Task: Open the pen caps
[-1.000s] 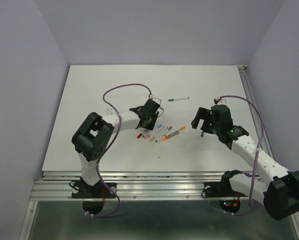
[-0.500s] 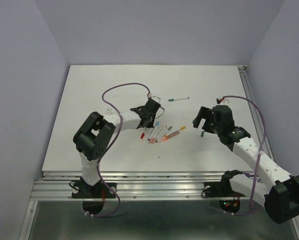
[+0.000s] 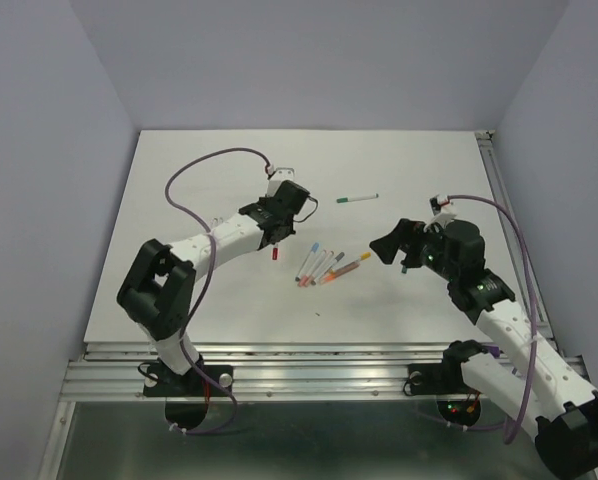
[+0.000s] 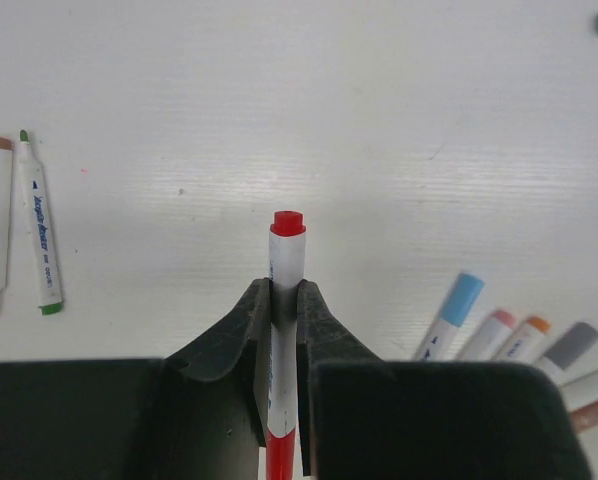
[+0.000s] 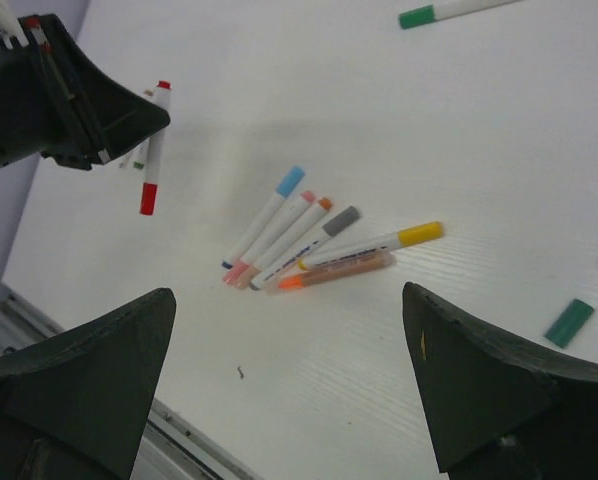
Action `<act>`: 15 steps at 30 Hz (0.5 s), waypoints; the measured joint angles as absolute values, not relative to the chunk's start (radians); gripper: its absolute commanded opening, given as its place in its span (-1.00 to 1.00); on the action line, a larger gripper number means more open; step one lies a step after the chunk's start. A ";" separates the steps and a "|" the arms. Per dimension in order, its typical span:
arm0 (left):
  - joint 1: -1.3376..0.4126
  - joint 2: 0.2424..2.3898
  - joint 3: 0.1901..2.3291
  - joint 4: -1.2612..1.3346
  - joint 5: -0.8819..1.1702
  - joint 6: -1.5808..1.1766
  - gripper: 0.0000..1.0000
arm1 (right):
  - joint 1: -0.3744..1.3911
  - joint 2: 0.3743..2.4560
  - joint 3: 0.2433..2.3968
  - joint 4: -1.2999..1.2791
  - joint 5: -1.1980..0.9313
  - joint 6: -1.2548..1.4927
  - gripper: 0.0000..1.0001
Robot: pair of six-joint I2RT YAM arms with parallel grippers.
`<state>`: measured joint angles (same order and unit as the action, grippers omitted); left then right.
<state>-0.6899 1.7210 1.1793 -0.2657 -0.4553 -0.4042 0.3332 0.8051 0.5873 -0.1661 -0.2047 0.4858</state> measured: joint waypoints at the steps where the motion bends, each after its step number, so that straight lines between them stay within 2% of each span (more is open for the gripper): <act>1: -0.690 1.676 1.180 -0.265 -0.458 -0.429 -1.00 | 0.333 0.800 0.585 -0.153 -0.232 0.490 1.00; 6: -0.690 1.476 1.133 -0.213 -0.441 -0.522 -1.00 | 0.374 0.818 0.574 -0.039 -0.373 0.537 1.00; 10: -0.692 1.280 1.000 -0.119 -0.396 -0.614 -1.00 | 0.513 0.859 0.573 0.058 -0.394 0.576 1.00; 15: -0.706 1.159 0.833 -0.012 -0.313 -0.709 -1.00 | 0.702 0.998 0.573 0.205 -0.388 0.611 1.00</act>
<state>-0.7059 1.1587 0.8333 -0.0124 -0.3134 -0.7090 0.7017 0.9977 0.5732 0.2050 -0.3878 0.6113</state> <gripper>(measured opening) 0.190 0.999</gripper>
